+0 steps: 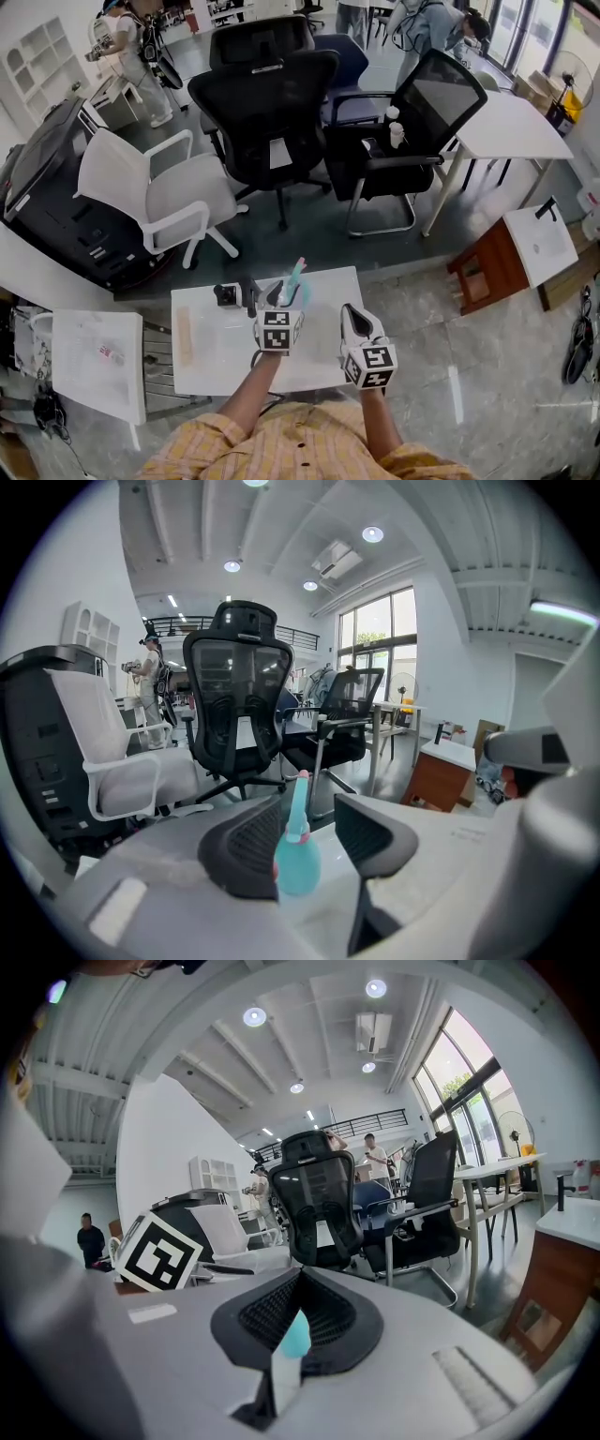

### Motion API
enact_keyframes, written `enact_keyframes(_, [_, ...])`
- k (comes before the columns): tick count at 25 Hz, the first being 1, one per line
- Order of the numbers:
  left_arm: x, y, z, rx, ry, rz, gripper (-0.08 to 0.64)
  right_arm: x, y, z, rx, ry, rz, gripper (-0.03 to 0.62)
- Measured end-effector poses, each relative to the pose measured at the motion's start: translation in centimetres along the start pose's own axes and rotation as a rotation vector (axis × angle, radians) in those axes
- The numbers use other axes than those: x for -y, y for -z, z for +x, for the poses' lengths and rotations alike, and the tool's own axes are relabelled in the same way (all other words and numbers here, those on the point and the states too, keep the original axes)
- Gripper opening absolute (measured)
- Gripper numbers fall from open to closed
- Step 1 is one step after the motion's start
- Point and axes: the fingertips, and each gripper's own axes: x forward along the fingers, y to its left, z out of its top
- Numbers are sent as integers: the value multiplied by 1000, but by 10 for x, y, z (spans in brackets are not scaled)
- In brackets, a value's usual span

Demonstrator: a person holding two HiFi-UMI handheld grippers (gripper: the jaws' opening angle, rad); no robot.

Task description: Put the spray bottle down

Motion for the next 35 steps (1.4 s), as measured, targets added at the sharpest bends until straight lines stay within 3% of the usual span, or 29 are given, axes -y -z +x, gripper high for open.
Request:
enact_keyframes(9, [13, -6, -45, 54, 39, 5, 143, -20, -10, -19, 35, -4, -15, 0])
enact_keyframes(20, [9, -22, -83, 136, 58, -5, 2, -39, -22, -25, 64, -11, -34, 2])
enact_keyframes(35, [12, -31, -116, 236, 88, 8, 1, -54, -28, -27, 85, -19, -46, 0])
